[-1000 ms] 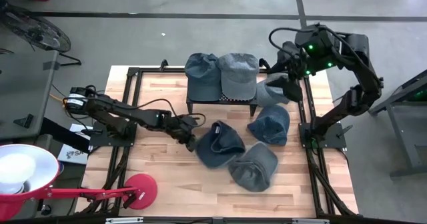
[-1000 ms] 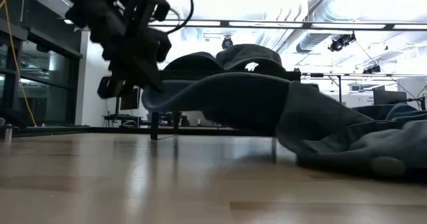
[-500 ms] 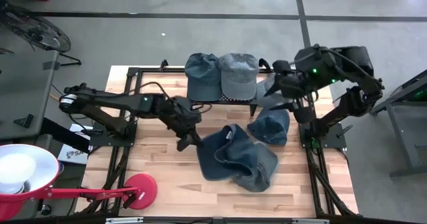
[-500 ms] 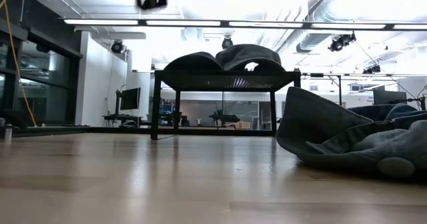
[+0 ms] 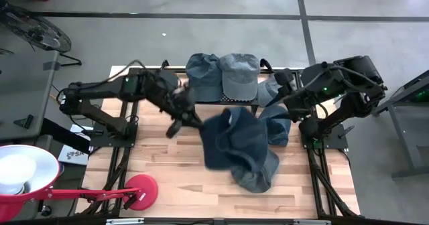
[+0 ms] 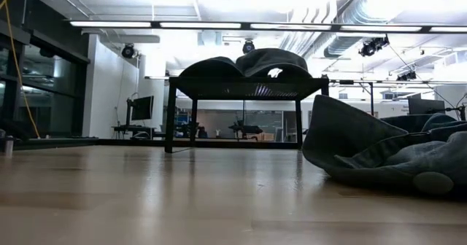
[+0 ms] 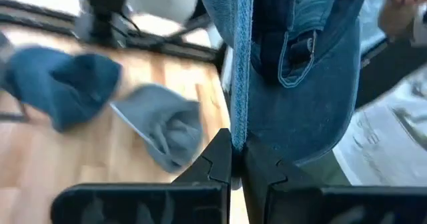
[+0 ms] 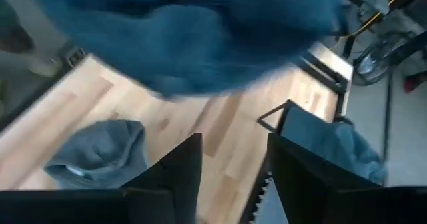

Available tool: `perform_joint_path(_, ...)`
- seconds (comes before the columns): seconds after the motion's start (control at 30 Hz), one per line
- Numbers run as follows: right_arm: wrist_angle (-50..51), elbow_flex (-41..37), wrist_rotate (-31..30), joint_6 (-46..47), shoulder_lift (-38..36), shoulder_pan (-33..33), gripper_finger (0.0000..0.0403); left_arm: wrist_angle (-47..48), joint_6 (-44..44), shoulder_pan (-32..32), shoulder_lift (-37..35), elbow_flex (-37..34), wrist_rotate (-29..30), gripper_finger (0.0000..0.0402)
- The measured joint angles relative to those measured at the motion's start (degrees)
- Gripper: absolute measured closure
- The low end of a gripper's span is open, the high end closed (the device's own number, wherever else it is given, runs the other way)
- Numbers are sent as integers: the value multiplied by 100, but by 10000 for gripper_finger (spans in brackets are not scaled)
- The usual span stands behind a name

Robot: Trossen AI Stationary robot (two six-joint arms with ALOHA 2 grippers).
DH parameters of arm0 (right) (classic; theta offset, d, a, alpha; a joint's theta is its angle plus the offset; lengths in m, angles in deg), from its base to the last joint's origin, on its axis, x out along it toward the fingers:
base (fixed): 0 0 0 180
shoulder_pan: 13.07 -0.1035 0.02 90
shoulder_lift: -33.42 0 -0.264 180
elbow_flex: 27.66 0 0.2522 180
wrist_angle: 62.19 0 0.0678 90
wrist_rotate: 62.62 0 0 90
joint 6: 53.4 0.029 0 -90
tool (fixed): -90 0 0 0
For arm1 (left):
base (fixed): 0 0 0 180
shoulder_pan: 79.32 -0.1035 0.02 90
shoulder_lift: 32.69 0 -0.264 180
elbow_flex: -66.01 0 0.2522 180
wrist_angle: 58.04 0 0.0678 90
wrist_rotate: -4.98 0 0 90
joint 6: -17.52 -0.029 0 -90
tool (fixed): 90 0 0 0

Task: Pick & Place hat
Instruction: Stack the left blue cap on top of the blue cap on the shelf

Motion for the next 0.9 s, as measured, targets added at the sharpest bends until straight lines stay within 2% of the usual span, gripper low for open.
perform_joint_path(0.27, -39, 0, -1230, -684, 49, -450, 264, 106, -187, -1367, 4, 132, -1663, 394)
perform_joint_path(0.43, -205, 0, -2270, -1002, 132, -623, 265, 74, -185, -1906, 28, 132, -2243, 394)
perform_joint_path(0.63, -516, 0, -3061, -1214, 244, -704, 265, 0, -305, -2286, 48, 132, -2826, 394)
perform_joint_path(0.9, -1034, 1, -3758, -1916, 249, -701, 265, -87, -477, -2300, 94, 132, -3296, 394)
